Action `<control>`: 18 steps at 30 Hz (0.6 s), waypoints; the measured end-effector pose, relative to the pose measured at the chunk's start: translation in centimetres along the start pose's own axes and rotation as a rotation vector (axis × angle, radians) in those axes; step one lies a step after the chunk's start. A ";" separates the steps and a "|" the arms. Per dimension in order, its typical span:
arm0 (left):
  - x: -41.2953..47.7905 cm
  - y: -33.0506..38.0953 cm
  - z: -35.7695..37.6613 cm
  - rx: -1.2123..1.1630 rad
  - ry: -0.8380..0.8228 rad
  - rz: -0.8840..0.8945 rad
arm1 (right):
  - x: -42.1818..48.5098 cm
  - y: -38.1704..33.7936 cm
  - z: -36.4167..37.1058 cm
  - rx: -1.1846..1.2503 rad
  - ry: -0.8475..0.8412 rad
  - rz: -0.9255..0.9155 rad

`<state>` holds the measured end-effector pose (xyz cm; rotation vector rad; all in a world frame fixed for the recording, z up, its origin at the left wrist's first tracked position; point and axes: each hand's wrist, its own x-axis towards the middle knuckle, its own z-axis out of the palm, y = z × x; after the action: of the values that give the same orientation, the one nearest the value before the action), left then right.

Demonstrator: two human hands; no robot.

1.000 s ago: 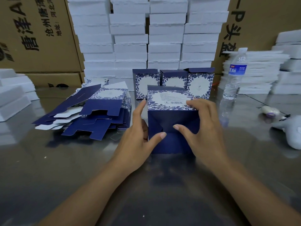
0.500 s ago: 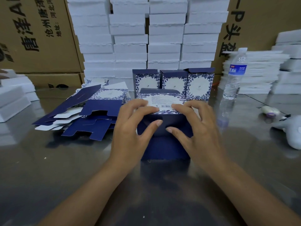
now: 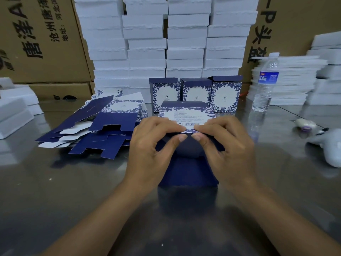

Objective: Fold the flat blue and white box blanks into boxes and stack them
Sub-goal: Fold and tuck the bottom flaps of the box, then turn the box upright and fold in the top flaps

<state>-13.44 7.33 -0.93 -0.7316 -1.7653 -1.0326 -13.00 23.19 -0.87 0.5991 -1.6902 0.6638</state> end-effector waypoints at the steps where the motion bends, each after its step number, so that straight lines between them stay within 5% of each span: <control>1: -0.1 0.0 0.1 -0.003 0.004 -0.001 | 0.0 0.0 0.0 -0.002 0.001 -0.010; 18: -0.4 0.4 0.2 -0.007 0.022 0.019 | 0.1 0.1 -0.1 -0.052 0.007 -0.099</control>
<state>-13.01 7.72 -1.25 -0.7384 -1.7336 -1.0310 -13.02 23.36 -0.73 0.6383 -1.6547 0.5484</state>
